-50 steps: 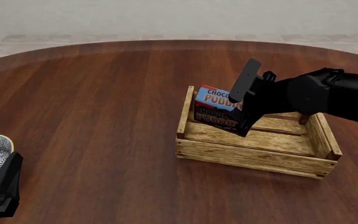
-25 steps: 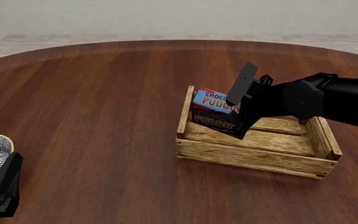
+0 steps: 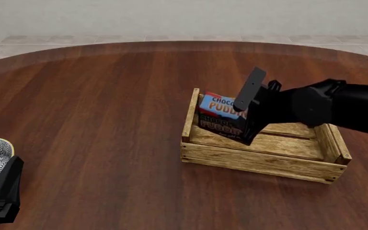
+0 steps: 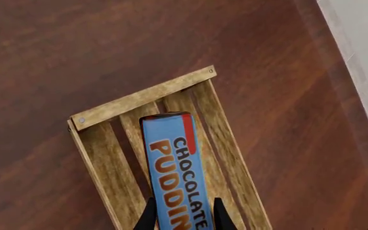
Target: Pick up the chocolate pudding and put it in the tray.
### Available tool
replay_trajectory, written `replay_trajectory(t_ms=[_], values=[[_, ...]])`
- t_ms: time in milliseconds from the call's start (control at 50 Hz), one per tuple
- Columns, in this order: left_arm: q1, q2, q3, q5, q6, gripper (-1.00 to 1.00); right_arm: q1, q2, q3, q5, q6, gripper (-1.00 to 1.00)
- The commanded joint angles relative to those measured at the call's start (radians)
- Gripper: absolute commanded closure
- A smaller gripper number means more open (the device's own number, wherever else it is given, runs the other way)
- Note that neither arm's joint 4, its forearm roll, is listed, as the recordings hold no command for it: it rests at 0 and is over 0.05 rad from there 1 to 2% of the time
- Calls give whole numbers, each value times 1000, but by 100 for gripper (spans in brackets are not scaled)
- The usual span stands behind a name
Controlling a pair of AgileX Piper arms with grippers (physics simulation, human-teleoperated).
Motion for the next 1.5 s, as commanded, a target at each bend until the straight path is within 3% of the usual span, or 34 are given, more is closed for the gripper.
replay_trajectory(t_ms=[20,1500], values=[[0,0,0,0,0,-100,-2,3,13,-17,22,100],[0,0,0,0,0,-100,5,40,84,-109,58,100]])
